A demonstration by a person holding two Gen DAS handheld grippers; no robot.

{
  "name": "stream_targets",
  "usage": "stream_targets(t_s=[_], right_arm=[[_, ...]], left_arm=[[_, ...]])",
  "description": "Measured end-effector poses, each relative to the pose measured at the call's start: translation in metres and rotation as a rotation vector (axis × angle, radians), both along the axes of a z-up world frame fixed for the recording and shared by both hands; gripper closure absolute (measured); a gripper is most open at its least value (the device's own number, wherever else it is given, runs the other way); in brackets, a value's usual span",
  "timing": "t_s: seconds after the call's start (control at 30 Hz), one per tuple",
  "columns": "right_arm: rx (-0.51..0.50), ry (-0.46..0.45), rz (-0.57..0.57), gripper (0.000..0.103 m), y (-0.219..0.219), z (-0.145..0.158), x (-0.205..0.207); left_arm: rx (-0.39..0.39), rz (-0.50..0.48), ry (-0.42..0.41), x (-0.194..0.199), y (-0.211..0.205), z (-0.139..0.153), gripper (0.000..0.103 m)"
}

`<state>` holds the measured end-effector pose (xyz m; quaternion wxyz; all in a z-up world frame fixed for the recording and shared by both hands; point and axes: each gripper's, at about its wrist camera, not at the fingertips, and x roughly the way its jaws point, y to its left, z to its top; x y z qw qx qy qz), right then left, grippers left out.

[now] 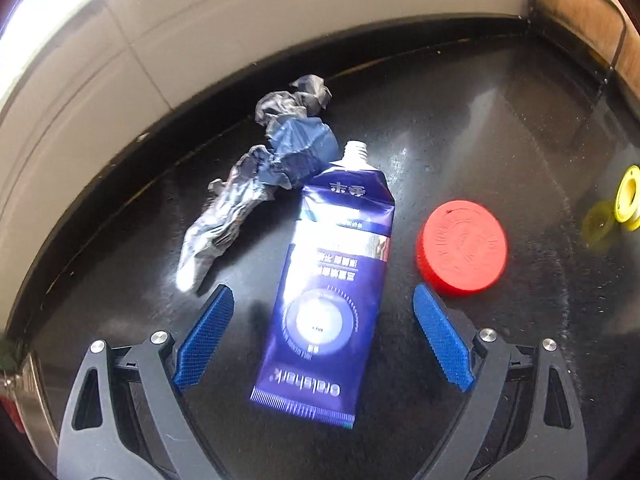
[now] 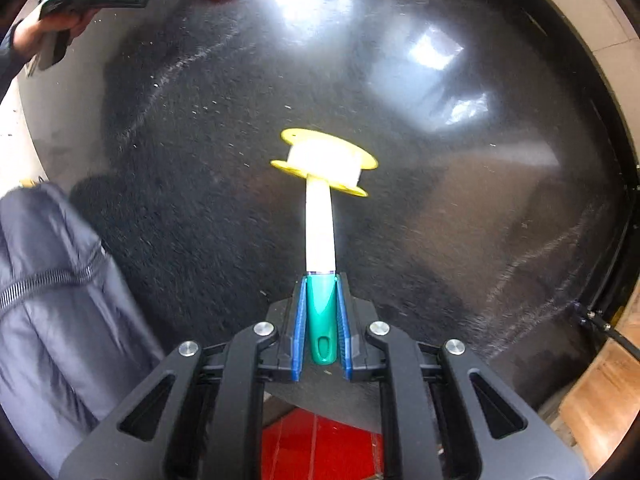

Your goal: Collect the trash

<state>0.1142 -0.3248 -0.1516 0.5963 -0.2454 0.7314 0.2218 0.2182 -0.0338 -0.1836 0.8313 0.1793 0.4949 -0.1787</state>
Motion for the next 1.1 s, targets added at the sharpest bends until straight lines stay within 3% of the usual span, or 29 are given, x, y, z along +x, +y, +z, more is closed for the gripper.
stream_targets(t_s=[0.17,0.23,0.3,0.4,0.57,0.73,1.1], right_arm=[[0.023,0.04,-0.008,0.088,-0.026,0.016,0.005],[0.048,0.038,-0.035,0.088,-0.038,0.024,0.006],[0.073,0.033,-0.062,0.088,-0.047,0.031,0.007],[0.115,0.001,-0.116,0.088,-0.058,0.045,0.014],[0.207,-0.078,-0.19,0.088,-0.063,0.069,0.028],[0.242,-0.144,-0.175,0.088,-0.042,0.09,0.029],[0.345,-0.278,-0.161,0.088,0.031,0.1,0.023]], left_arm=[[-0.043,-0.004,0.005,0.013,-0.002,-0.002,0.015],[-0.089,-0.009,0.022,0.017,0.0,-0.002,0.027],[-0.095,-0.034,0.022,0.018,-0.002,0.001,0.05],[-0.08,-0.059,0.022,0.016,-0.007,-0.003,0.051],[-0.077,-0.005,0.01,0.002,0.001,0.011,0.051],[-0.103,0.059,-0.033,-0.017,0.007,0.045,0.051],[-0.139,0.197,-0.101,-0.09,0.02,0.126,0.051]])
